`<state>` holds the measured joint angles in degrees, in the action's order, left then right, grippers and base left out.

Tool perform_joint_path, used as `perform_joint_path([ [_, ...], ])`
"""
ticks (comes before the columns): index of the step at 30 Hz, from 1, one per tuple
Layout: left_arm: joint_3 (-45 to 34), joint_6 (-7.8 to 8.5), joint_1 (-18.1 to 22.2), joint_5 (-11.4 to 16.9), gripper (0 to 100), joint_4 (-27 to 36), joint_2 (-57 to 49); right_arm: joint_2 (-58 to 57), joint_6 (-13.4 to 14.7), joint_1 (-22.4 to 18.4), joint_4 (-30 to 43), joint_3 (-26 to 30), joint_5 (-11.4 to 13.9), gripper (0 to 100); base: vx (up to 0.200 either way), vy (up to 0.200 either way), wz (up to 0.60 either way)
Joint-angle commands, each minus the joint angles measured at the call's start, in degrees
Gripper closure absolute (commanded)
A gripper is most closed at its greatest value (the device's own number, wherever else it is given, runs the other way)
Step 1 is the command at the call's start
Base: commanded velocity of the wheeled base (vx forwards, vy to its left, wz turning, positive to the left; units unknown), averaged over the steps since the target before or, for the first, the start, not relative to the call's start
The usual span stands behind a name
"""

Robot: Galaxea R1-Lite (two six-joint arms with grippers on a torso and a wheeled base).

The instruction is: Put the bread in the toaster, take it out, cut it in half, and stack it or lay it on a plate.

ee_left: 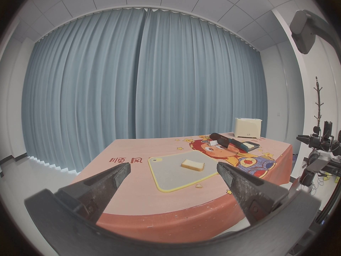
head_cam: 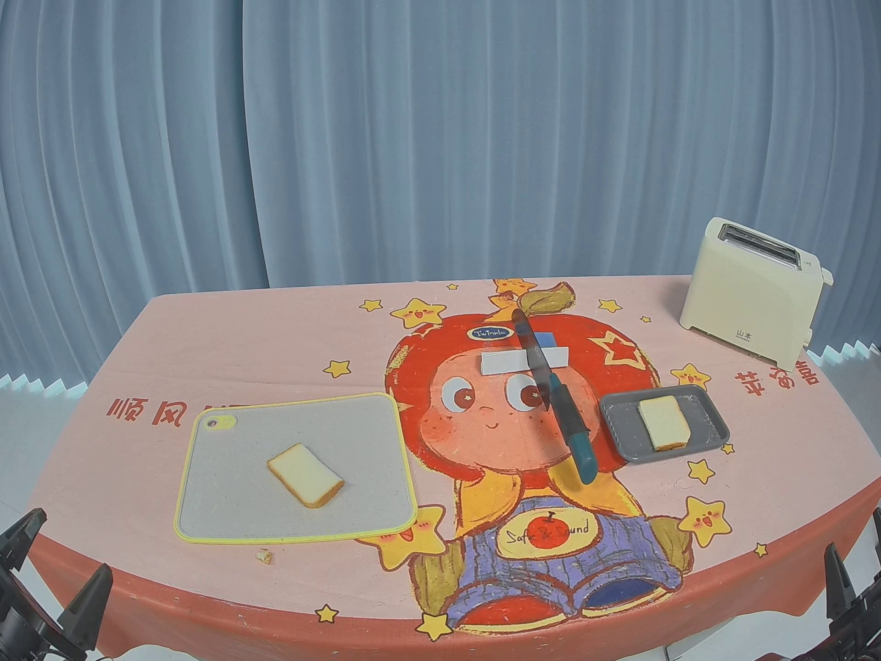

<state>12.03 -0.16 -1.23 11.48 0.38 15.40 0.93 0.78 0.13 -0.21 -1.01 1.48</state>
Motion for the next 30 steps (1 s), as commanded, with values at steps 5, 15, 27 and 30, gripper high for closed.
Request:
perform_joint_path([
  [5,2.03,-0.02,0.09,0.73,0,-0.38,8.95,-0.93,0.01,0.04,-0.06,1.01,0.02,0,0.0,0.0,0.0],
  [15,5.28,-0.02,0.09,0.91,0,-0.47,16.86,-0.93,0.01,0.04,-0.06,1.01,0.02,0,0.0,0.0,0.0],
  [27,8.45,0.6,0.09,4.78,0,-0.47,24.07,-0.93,0.01,0.04,-0.06,1.01,0.02,0,0.0,0.0,0.0],
  [30,9.59,0.6,0.09,5.04,0,-0.55,25.3,-0.93,0.01,0.04,-0.06,1.01,0.02,0,0.0,0.0,0.0],
])
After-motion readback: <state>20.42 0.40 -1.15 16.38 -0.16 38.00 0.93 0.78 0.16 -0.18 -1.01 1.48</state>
